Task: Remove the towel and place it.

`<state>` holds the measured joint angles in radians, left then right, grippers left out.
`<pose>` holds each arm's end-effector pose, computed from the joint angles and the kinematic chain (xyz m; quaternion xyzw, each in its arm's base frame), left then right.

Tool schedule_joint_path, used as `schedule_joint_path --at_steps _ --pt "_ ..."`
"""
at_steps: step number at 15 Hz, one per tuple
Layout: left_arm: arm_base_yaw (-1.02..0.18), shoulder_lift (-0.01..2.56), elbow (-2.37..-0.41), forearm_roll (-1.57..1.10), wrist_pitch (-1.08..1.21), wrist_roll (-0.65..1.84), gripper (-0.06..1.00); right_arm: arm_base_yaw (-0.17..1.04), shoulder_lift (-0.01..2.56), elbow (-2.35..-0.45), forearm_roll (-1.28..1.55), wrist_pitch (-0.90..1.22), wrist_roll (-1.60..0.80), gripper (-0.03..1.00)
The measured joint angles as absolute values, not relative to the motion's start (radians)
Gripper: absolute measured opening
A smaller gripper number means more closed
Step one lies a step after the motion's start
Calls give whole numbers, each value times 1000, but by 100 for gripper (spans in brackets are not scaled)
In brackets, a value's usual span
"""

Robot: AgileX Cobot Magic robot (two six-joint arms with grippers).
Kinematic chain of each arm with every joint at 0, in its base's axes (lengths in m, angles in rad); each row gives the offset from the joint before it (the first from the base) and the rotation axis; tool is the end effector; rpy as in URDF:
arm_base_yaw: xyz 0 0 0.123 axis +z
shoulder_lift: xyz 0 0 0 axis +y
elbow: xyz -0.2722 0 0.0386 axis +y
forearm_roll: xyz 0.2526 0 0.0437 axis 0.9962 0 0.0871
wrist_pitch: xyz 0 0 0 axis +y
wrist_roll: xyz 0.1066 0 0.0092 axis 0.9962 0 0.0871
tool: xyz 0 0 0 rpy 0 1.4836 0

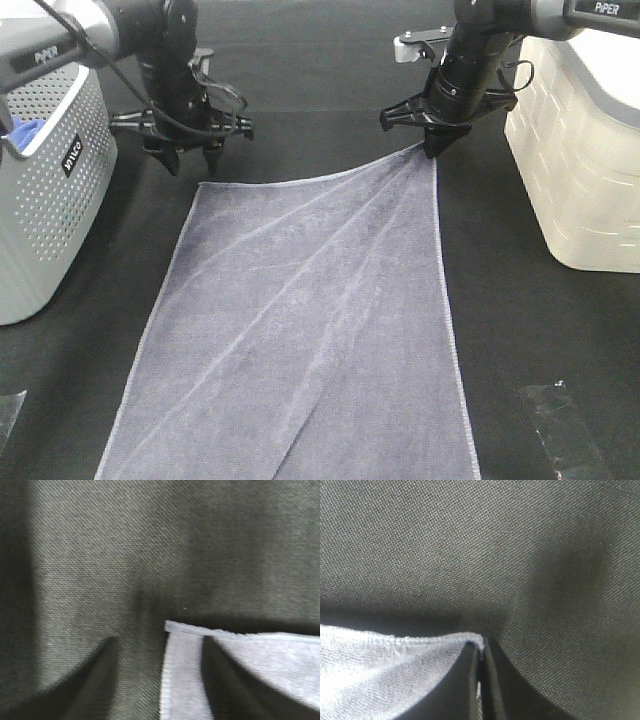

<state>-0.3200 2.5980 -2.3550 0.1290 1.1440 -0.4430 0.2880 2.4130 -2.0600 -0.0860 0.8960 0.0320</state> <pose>0.5139 -0.1571 0.1101 -0.0423 0.9880 0.0071 0.1481 0.5039 0.1418 0.1312 -0.1442 0.9678 -0.0055 0.2064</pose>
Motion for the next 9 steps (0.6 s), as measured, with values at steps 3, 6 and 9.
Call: schedule_joint_path --at_steps 3,6,9 --pt "-320 2646 -2355 88 1145 -443 47 288 2413 -2060 -86 896 32 0" --pt "-320 2658 -2361 80 1147 -446 34 288 2413 -2060 -86 896 32 0" --pt "-321 2660 -2369 90 1147 -430 7 288 2413 -2060 -86 896 32 0"
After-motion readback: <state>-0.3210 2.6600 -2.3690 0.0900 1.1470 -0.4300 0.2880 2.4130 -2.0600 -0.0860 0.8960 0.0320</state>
